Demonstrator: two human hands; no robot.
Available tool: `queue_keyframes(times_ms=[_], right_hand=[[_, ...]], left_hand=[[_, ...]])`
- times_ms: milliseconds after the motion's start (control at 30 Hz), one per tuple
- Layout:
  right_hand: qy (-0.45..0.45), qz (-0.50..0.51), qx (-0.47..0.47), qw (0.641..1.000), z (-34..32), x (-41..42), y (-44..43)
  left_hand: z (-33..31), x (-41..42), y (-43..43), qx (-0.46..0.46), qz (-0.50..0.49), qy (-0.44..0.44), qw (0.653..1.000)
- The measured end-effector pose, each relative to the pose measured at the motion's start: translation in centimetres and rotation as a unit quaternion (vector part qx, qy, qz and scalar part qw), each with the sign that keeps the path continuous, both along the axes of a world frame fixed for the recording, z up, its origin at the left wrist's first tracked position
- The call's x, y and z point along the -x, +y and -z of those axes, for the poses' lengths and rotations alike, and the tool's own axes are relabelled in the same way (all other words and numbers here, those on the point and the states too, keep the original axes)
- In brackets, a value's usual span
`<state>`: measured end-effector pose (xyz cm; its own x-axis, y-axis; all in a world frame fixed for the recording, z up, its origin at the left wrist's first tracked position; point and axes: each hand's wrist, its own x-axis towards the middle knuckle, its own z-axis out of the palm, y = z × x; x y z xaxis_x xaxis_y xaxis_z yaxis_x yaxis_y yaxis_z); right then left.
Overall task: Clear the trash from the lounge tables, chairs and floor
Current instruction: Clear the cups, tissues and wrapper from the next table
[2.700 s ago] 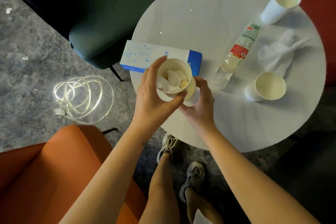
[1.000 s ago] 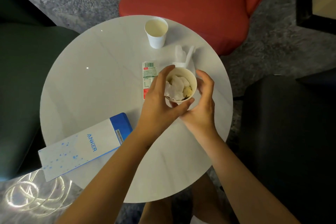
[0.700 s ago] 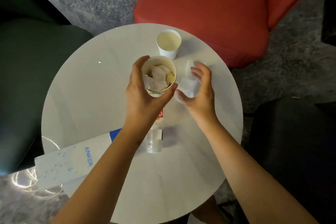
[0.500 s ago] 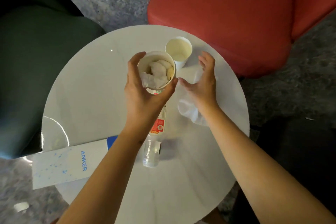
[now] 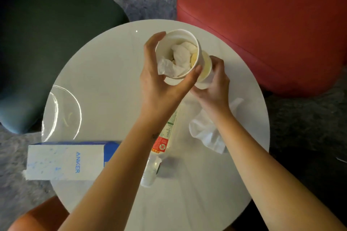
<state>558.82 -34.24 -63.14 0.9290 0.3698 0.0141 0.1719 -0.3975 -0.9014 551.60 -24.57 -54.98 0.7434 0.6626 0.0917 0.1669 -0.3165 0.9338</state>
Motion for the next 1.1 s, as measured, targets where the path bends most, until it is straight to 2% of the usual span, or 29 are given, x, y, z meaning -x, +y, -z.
queue_keyframes(times_ms=[167, 267, 400, 500, 667, 900, 1100], right_hand=[[-0.049, -0.014, -0.009, 0.999, -1.6, 0.0, -0.3], [-0.073, -0.001, 0.002, 0.997, -1.9, -0.1, -0.6], [-0.044, -0.007, 0.023, 0.999, -1.6, 0.5, -2.1], [-0.058, -0.046, 0.068, 0.995, -0.7, 1.4, -4.3], [-0.170, -0.059, 0.154, 0.972, 1.0, 3.9, -8.1], [-0.171, -0.097, 0.268, 0.943, 3.3, 7.3, -10.5], [-0.114, -0.057, 0.191, 0.973, 1.8, 7.8, -9.7]], left_hand=[[0.9, -1.2, -1.2, -0.057, 0.060, 0.058, 0.995], [1.4, -1.6, -1.8, -0.056, 0.098, 0.074, 0.991], [2.0, -2.2, -2.6, -0.090, 0.109, 0.095, 0.985], [2.1, -2.2, -3.0, -0.096, 0.080, 0.098, 0.987], [2.1, -1.7, -2.9, -0.101, 0.048, 0.098, 0.989], [1.9, 0.1, -3.4, -0.113, 0.070, 0.102, 0.986], [1.0, 1.5, -3.6, -0.120, 0.096, 0.086, 0.984]])
